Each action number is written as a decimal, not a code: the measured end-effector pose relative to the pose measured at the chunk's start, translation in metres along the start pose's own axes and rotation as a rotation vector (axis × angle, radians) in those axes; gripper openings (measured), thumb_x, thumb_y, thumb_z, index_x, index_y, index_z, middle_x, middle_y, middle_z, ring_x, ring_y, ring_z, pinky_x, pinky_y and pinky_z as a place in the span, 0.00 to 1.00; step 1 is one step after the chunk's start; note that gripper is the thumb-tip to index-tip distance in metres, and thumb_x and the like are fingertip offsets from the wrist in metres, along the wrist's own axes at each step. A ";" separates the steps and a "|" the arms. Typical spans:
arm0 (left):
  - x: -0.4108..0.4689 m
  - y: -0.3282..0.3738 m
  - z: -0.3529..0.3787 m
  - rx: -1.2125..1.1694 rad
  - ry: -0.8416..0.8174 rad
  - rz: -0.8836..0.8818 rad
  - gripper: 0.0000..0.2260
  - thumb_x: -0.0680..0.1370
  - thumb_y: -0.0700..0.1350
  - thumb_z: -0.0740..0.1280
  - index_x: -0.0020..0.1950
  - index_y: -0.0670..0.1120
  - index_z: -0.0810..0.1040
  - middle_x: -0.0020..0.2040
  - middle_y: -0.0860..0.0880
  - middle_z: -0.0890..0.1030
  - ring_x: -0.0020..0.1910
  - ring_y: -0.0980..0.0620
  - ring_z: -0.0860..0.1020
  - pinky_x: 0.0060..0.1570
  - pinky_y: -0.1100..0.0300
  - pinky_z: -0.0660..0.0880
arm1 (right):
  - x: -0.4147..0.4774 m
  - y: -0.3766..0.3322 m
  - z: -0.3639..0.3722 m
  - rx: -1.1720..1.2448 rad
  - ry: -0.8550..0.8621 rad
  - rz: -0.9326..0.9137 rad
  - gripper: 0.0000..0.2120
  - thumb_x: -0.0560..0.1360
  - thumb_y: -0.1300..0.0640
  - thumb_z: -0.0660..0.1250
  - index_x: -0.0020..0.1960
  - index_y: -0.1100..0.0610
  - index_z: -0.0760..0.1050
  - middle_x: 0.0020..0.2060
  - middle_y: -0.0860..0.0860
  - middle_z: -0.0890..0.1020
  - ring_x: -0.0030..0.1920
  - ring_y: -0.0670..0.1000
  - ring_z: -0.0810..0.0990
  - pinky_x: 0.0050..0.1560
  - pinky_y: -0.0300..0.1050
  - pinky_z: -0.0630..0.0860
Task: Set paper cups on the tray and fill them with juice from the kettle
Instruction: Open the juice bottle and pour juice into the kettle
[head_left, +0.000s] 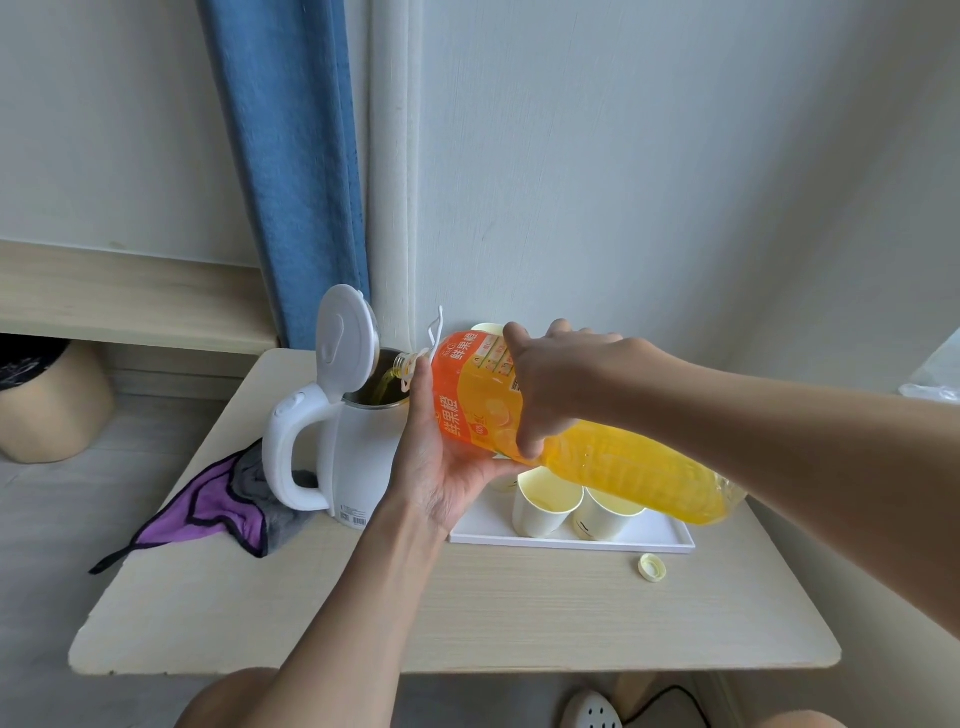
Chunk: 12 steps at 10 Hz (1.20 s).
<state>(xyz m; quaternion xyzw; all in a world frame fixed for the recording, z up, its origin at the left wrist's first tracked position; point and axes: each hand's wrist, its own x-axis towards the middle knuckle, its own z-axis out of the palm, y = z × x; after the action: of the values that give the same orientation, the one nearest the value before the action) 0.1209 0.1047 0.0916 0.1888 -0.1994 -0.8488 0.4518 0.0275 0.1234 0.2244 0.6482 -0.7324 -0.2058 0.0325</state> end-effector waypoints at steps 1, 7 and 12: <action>0.000 -0.001 -0.001 -0.003 -0.007 -0.001 0.33 0.80 0.70 0.59 0.76 0.49 0.74 0.68 0.38 0.81 0.67 0.34 0.79 0.61 0.24 0.72 | -0.001 0.000 0.000 -0.001 -0.003 -0.001 0.53 0.60 0.41 0.79 0.75 0.48 0.52 0.53 0.57 0.67 0.48 0.59 0.72 0.48 0.54 0.72; 0.001 -0.001 0.000 -0.005 -0.024 0.008 0.33 0.80 0.70 0.58 0.76 0.49 0.74 0.69 0.38 0.81 0.69 0.34 0.78 0.64 0.22 0.68 | 0.000 -0.001 0.001 -0.017 0.005 0.010 0.53 0.59 0.41 0.80 0.74 0.48 0.52 0.52 0.57 0.67 0.50 0.59 0.74 0.48 0.54 0.72; -0.005 0.005 0.006 0.049 -0.010 0.013 0.32 0.81 0.69 0.57 0.75 0.48 0.75 0.67 0.39 0.82 0.67 0.36 0.80 0.62 0.25 0.72 | 0.001 0.004 0.007 0.034 0.045 -0.003 0.51 0.59 0.41 0.80 0.72 0.49 0.54 0.52 0.56 0.68 0.48 0.59 0.73 0.44 0.52 0.70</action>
<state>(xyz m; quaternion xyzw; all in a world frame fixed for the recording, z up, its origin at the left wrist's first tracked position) 0.1241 0.1074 0.0996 0.1942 -0.2239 -0.8417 0.4514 0.0217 0.1247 0.2190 0.6544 -0.7338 -0.1788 0.0378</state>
